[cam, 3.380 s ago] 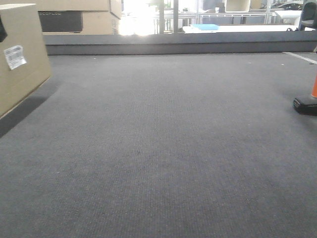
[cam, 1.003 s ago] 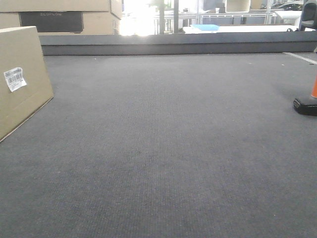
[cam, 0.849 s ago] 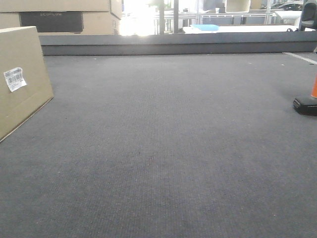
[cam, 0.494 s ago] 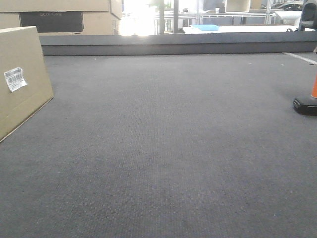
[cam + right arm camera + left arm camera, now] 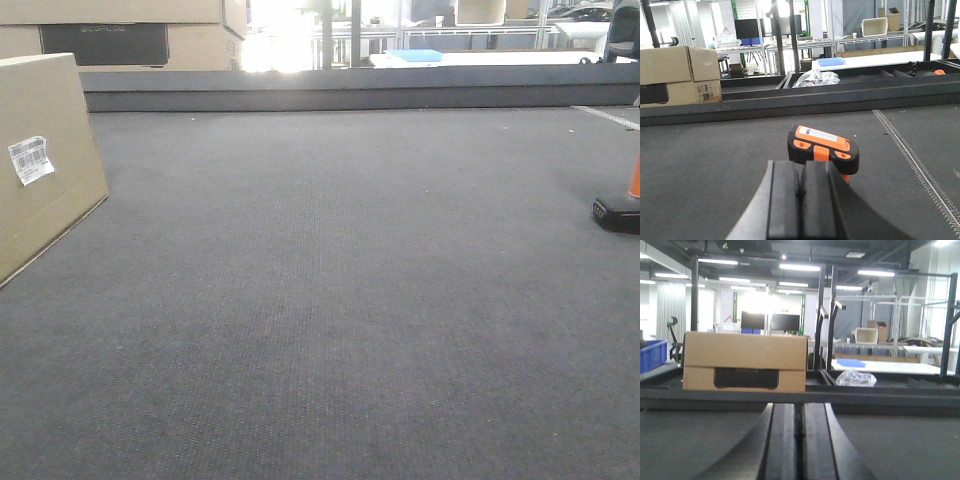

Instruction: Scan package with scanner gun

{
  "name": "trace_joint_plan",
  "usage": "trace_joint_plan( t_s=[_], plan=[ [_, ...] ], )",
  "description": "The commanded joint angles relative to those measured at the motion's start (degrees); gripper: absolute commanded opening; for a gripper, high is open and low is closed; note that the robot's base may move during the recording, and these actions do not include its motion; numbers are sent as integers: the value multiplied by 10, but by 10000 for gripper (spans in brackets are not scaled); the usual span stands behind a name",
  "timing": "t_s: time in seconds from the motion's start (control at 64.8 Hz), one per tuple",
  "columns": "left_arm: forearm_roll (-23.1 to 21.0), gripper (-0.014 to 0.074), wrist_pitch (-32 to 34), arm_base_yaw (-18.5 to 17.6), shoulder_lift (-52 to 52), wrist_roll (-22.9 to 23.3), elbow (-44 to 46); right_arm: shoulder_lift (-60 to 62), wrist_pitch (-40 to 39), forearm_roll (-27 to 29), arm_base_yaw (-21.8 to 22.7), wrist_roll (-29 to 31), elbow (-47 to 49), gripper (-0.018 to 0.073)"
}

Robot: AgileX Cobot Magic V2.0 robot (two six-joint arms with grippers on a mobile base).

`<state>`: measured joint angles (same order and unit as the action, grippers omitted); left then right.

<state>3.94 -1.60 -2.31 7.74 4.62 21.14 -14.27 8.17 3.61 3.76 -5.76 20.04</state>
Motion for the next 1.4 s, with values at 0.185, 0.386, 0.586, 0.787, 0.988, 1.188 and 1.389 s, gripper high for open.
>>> trace_joint_plan(
  t_s=[0.185,0.386,0.586,0.787,0.988,1.188,1.389],
  plan=[
    [1,-111,6,-1,-14,1,0,2,-14,-1,2,0,4,-169],
    [1,-111,6,-1,-14,1,0,2,-14,-1,2,0,4,-169],
    [1,-111,6,-1,-14,1,0,3,-23,-13,2,0,-10,-169],
    [1,-111,6,-1,-14,1,0,47,-159,-53,-18,49,-114,-169],
    [1,-111,6,-1,-14,1,0,58,-170,-17,-23,51,-194,-169],
    [1,-111,6,-1,-14,1,0,58,-162,2,-23,80,-200,-169],
    [1,-111,6,-1,-14,1,0,100,-147,9,-23,86,-200,-169]
  ],
)
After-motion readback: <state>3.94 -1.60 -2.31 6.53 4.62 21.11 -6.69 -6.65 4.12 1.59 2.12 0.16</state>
